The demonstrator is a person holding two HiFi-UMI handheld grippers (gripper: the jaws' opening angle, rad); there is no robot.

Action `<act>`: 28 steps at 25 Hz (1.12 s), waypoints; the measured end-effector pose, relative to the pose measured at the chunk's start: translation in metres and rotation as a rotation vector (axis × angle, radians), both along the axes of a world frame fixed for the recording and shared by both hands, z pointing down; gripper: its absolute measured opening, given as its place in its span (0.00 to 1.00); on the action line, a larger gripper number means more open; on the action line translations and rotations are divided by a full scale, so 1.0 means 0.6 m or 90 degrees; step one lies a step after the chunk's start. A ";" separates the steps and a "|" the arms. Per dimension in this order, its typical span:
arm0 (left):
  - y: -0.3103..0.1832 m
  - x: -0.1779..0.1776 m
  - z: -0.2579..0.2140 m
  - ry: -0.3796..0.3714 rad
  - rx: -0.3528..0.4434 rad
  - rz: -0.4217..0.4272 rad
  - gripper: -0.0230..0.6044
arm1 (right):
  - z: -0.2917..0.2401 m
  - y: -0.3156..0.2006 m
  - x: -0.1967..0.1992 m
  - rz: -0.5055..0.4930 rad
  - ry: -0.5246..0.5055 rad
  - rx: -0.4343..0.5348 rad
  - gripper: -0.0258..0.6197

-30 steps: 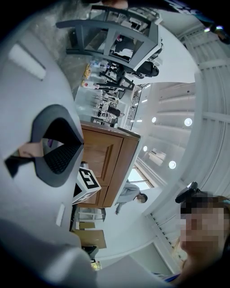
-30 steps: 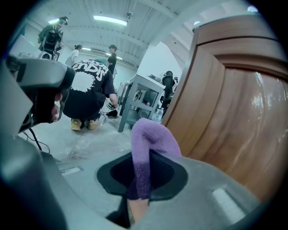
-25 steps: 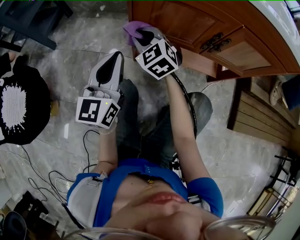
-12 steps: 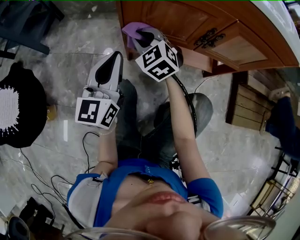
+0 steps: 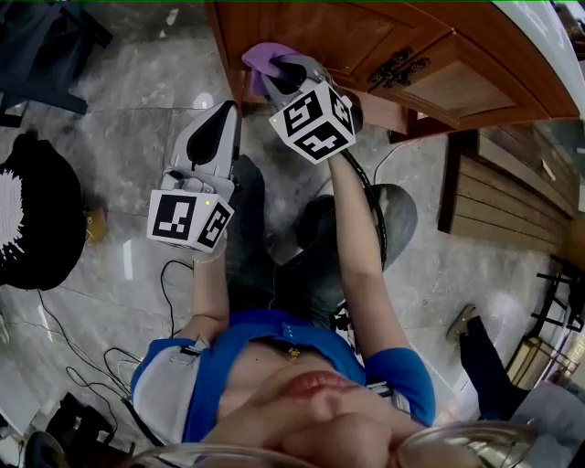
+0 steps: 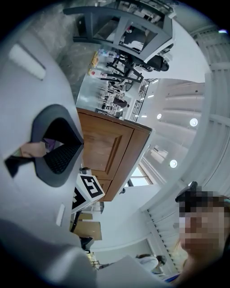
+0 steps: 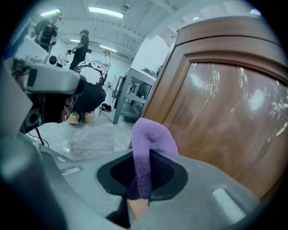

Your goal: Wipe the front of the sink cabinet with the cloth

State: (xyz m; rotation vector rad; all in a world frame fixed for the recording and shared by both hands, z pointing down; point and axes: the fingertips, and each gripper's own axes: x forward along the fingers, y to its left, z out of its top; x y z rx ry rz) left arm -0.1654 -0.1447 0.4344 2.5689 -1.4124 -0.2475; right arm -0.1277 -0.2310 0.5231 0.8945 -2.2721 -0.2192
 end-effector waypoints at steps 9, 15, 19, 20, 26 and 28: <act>-0.006 0.022 0.010 0.006 -0.008 0.024 0.04 | -0.002 0.005 0.049 0.036 0.021 0.002 0.14; -0.006 0.037 0.017 0.010 -0.015 0.040 0.04 | -0.002 0.008 0.085 0.064 0.033 0.003 0.14; -0.005 0.042 0.019 0.013 -0.016 0.049 0.04 | -0.002 0.011 0.106 0.082 0.042 0.003 0.14; -0.005 0.045 0.020 0.014 -0.017 0.052 0.04 | -0.003 0.012 0.112 0.087 0.046 0.003 0.14; -0.006 0.057 0.023 0.021 -0.019 0.070 0.04 | -0.003 0.017 0.159 0.130 0.071 0.002 0.14; -0.005 0.060 0.025 0.023 -0.021 0.075 0.04 | -0.004 0.019 0.175 0.147 0.081 0.003 0.14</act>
